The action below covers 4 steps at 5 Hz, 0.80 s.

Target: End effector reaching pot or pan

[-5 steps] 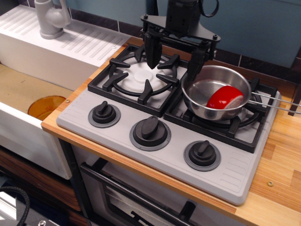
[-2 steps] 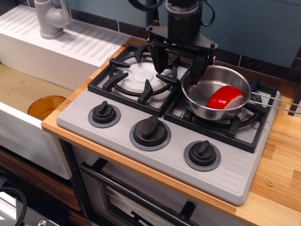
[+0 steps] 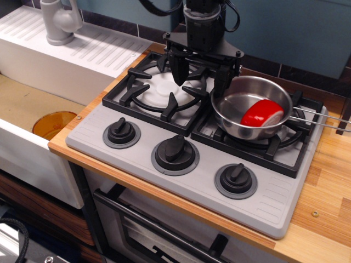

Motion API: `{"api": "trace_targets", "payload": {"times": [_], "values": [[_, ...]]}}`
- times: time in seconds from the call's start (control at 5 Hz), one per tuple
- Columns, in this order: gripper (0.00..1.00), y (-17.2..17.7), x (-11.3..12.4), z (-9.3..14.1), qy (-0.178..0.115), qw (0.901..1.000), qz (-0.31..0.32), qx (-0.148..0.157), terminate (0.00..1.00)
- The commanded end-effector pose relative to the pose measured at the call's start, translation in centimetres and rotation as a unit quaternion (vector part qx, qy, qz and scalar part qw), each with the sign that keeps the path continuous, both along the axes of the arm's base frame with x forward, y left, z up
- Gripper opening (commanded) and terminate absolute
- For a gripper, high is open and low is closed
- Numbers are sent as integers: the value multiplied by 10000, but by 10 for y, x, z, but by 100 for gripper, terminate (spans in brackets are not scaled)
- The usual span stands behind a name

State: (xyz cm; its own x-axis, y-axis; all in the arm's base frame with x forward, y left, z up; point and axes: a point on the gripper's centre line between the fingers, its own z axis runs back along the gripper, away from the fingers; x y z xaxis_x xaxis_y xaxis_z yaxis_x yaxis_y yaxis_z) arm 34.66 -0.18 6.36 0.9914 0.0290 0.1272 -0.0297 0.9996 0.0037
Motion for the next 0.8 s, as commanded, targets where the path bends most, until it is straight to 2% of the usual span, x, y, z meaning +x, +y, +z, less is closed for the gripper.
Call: {"api": "trace_targets", "payload": {"times": [0.0, 0.4, 0.6], "values": [[100, -2, 14, 16, -205, 9998, 29, -5, 0], [100, -2, 14, 16, -205, 9998, 29, -5, 0], [100, -2, 14, 16, -205, 9998, 29, -5, 100]]}}
